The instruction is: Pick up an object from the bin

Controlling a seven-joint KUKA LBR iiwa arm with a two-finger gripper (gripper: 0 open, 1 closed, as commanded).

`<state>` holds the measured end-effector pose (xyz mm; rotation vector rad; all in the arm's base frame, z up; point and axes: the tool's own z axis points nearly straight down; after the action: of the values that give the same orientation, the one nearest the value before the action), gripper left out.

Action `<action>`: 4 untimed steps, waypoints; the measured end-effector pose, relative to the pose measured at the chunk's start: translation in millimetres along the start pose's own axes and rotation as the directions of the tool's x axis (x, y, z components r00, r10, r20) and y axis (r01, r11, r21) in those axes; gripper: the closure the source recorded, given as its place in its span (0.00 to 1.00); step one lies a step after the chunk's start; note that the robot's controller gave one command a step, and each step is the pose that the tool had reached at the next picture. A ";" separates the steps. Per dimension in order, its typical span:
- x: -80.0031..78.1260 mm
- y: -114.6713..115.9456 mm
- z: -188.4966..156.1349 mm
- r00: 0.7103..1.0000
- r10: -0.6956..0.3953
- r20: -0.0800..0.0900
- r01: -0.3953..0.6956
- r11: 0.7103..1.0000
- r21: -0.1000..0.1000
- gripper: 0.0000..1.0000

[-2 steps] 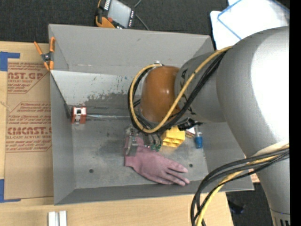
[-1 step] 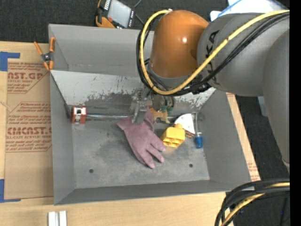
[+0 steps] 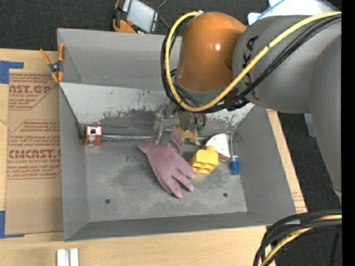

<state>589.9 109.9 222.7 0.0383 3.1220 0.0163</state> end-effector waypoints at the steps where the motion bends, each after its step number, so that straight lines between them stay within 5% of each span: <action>1: 11.7 -36.3 54.8 0.999 0.044 -0.002 -0.044 0.999 0.000 1.00; 2: 10.6 -9.2 46.4 0.999 0.050 0.010 -0.050 0.999 -0.005 1.00; 4: 17.8 -38.5 42.5 0.998 0.055 0.009 -0.055 0.998 -0.005 1.00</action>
Offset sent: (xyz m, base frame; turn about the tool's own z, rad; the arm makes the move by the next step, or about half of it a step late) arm -0.0101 -0.0113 -0.0468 0.0538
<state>571.9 72.2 179.4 0.1235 3.1104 0.0236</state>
